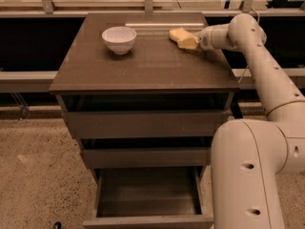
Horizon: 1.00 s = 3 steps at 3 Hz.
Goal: Place sponge into bottom drawer
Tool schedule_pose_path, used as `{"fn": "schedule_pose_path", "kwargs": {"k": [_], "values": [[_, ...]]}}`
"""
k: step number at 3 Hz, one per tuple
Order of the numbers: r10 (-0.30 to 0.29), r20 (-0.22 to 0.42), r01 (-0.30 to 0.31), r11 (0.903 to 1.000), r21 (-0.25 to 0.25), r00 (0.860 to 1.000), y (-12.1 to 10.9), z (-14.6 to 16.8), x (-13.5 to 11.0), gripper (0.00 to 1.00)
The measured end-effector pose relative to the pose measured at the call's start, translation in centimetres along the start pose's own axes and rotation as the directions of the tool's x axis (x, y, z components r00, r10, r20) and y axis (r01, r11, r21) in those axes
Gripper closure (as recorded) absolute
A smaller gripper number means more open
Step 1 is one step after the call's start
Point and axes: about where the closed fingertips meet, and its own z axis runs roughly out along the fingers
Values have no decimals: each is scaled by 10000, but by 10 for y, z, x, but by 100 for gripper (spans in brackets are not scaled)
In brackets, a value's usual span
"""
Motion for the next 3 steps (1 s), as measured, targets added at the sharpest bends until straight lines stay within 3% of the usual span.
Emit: {"fn": "schedule_pose_path", "kwargs": {"k": [1,2,3], "values": [[0,0,0,10000,0,10000,0,0,0,100],[-167,639,181,9996,-219,9978,0,-8,-8,100],[-732,2302,909,9936,-671,9704,5,-40,-32,100]]}}
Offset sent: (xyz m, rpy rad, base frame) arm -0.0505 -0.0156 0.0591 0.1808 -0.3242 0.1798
